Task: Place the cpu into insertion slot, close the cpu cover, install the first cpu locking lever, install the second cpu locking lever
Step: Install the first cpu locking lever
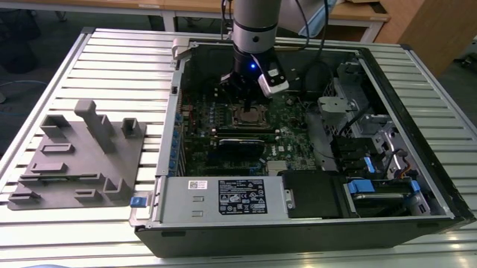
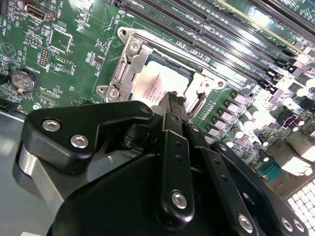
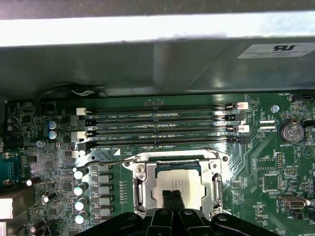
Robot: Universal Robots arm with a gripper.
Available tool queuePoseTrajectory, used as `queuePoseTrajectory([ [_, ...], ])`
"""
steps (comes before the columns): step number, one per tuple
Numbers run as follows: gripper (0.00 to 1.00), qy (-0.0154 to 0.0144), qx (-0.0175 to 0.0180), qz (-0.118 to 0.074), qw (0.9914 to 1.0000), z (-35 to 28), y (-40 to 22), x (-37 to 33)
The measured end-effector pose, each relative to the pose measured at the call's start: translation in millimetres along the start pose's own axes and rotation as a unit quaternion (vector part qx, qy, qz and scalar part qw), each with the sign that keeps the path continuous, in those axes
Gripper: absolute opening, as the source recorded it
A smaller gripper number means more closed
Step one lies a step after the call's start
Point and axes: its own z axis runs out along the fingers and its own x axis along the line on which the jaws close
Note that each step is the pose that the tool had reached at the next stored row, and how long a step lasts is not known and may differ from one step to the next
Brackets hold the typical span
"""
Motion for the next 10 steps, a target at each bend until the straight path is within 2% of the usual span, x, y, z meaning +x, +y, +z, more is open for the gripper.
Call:
queuePoseTrajectory([
  [10,0.11,0.0,0.0,0.0,1.0,-0.3,0.0,0.1],
])
